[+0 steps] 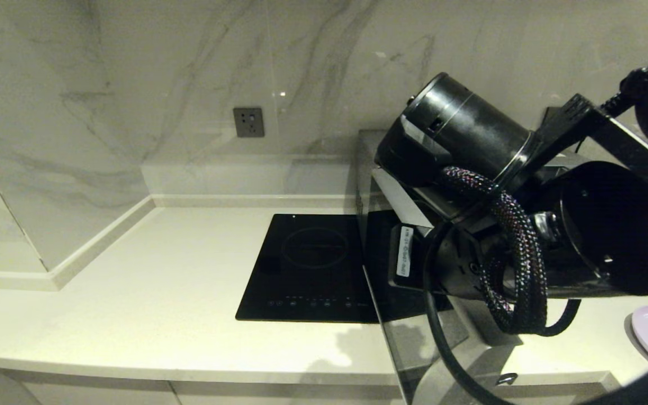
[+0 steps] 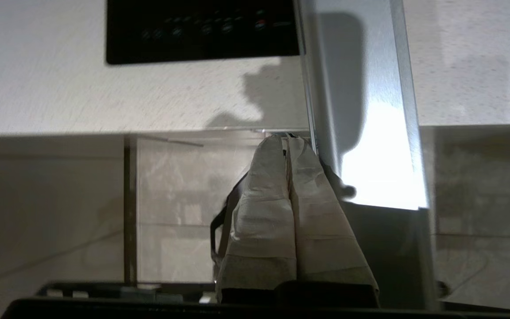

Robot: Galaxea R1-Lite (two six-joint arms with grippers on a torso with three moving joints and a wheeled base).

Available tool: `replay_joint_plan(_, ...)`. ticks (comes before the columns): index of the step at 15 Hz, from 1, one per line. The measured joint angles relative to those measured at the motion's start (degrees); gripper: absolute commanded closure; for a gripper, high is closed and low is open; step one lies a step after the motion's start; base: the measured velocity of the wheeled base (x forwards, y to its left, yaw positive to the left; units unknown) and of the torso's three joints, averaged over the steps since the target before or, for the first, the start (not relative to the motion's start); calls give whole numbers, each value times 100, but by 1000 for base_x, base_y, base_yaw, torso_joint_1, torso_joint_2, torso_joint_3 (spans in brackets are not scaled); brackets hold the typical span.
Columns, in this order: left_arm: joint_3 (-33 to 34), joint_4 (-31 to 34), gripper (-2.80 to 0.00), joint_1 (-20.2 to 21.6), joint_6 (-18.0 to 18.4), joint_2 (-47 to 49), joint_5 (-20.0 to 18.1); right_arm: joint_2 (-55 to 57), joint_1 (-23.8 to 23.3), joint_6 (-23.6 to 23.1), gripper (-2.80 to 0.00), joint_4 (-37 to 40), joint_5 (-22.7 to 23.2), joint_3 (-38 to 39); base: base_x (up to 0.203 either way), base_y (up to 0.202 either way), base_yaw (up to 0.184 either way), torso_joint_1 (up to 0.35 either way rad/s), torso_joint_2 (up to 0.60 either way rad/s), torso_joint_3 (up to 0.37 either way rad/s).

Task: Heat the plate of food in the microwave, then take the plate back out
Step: Close the microwave oven

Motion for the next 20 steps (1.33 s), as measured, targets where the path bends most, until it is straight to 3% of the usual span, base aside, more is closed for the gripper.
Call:
replay_joint_plan(8, 0, 2, 0, 0, -1, 0, 0, -199, -941, 728, 0, 92, -248, 408, 0, 0, 0, 0, 0, 0)
replay_joint_plan(15, 0, -1, 0, 0, -1, 0, -2, -239, -2969, 865, 0, -337, -520, 810, 0, 0, 0, 0, 0, 0)
replay_joint_plan(20, 0, 1, 0, 0, -1, 0, 0, -220, -3856, 562, 0, -1332, -519, 1179, 0, 0, 0, 0, 0, 0)
